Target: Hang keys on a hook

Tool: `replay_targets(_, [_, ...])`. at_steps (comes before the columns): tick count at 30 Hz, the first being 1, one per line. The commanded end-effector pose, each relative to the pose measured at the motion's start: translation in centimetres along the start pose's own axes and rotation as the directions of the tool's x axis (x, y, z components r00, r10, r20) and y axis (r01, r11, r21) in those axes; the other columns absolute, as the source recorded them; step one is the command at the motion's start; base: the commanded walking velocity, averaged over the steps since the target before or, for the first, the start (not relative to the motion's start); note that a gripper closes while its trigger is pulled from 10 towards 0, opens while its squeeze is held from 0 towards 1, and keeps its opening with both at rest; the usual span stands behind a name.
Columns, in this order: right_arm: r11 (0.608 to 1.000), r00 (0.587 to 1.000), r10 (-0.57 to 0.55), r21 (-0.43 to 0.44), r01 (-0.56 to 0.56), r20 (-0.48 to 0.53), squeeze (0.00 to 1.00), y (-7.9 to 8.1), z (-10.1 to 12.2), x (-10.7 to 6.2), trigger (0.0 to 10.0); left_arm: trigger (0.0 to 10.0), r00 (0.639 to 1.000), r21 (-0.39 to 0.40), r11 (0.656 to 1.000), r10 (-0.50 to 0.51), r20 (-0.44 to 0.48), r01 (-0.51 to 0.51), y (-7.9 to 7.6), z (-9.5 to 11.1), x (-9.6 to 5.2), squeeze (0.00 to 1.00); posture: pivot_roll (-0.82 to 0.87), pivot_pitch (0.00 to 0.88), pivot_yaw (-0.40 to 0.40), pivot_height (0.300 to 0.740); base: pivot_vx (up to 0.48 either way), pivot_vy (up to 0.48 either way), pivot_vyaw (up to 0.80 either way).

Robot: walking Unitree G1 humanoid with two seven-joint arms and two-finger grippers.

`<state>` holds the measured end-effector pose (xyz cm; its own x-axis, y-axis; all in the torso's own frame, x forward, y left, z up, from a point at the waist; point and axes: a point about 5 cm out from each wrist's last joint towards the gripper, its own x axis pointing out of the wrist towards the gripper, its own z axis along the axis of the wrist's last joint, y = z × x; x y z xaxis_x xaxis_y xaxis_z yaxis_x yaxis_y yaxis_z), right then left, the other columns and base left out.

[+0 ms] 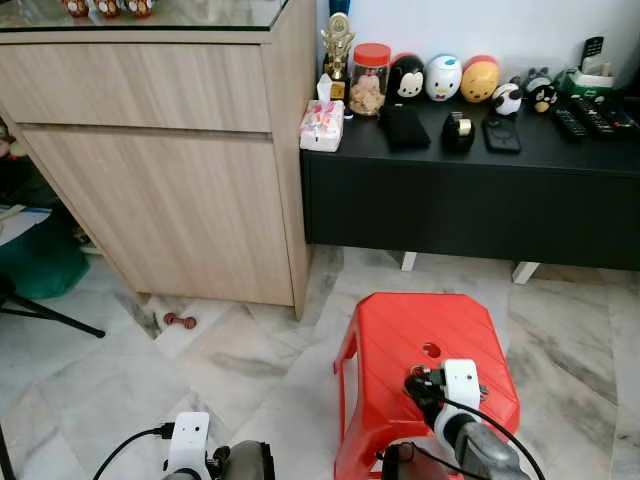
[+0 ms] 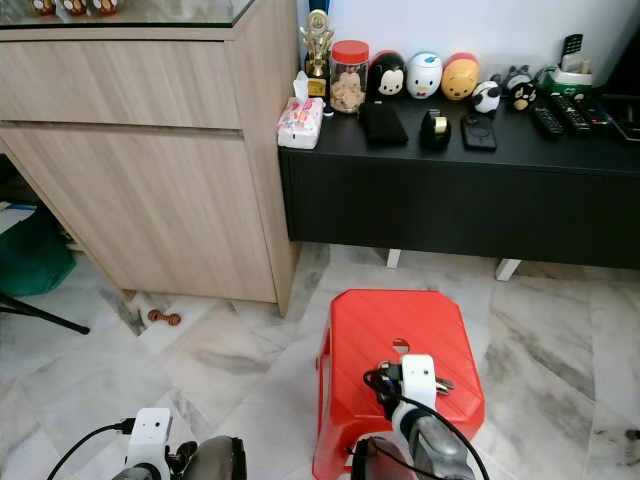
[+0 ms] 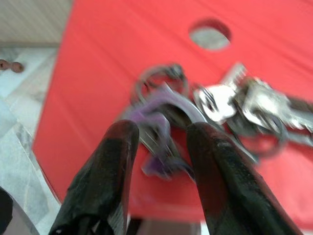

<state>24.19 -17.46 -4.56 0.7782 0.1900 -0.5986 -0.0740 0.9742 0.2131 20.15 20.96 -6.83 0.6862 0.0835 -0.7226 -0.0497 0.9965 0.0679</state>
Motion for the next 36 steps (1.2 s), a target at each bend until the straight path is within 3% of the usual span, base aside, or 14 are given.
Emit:
replay_targets(1, [1.0, 0.999, 0.015, 0.006, -0.015, -0.041, 0.0, 0.7, -0.2, 0.3, 10.0, 10.0, 1.0, -0.009, 1.0, 0.01, -0.025, -0.011, 0.2, -0.7, -0.2, 0.0, 0.09, 0.085, -0.019, 0.615, 0.0, 0.0, 0.0])
replay_targets(7, [1.0, 0.999, 0.016, 0.012, -0.015, -0.037, 0.0, 1.7, 0.9, 1.0, 10.0, 10.0, 1.0, -0.01, 1.0, 0.011, -0.025, -0.011, 0.2, -0.7, -0.2, 0.0, 0.09, 0.091, -0.019, 0.615, 0.0, 0.0, 0.0])
replay_targets(8, [1.0, 1.0, 0.007, 0.026, -0.007, -0.019, 1.0, 2.1, 1.4, 1.3, 10.0, 10.0, 1.0, -0.008, 1.0, 0.011, -0.025, -0.012, 0.2, -0.7, -0.2, 0.0, 0.09, 0.094, -0.015, 0.615, 0.0, 0.0, 0.0])
replay_targets(18, [0.999, 0.998, -0.047, 0.016, 0.046, 0.041, 1.0, 2.5, 3.3, 1.8, 10.0, 10.0, 0.999, -0.004, 1.0, 0.016, -0.031, -0.016, 0.4, -0.9, -0.2, 0.0, 0.09, 0.111, -0.014, 0.615, 0.0, 0.0, 0.0])
replay_targets(24, [0.997, 0.996, -0.07, -0.003, 0.071, 0.058, 1.0, 1.7, 3.3, 1.6, 10.0, 10.0, 0.999, -0.008, 1.0, 0.015, -0.032, -0.015, 0.3, -1.0, -0.3, 0.0, 0.1, 0.115, -0.018, 0.615, 0.0, 0.0, 0.0])
replay_targets(25, [0.996, 0.994, -0.085, 0.002, 0.085, 0.062, 0.33, 1.4, 3.2, 1.5, 10.0, 10.0, 0.999, -0.009, 1.0, 0.013, -0.033, -0.013, 0.3, -1.0, -0.3, 0.0, 0.09, 0.117, -0.018, 0.615, 0.0, 0.0, 0.0])
replay_targets(26, [0.996, 0.994, -0.09, 0.002, 0.09, 0.065, 0.0, 1.2, 3.2, 1.4, 10.0, 10.0, 0.999, -0.009, 1.0, 0.012, -0.035, -0.012, 0.2, -1.1, -0.3, 0.0, 0.09, 0.119, -0.018, 0.615, 0.0, 0.0, 0.0])
replay_targets(31, [0.995, 0.992, -0.104, 0.005, 0.104, 0.075, 0.0, -0.8, 2.7, 0.5, 10.0, 10.0, 0.999, -0.01, 1.0, 0.01, -0.036, -0.01, 0.1, -1.1, -0.3, 0.0, 0.09, 0.126, -0.019, 0.615, 0.0, 0.0, 0.0])
replay_targets(36, [0.995, 0.993, -0.096, -0.031, 0.098, 0.069, 0.0, -1.3, 2.5, 0.3, 10.0, 10.0, 0.999, -0.014, 1.0, 0.009, -0.039, -0.01, 0.1, -1.2, -0.3, 0.0, 0.09, 0.13, -0.022, 0.615, 0.0, 0.0, 0.0])
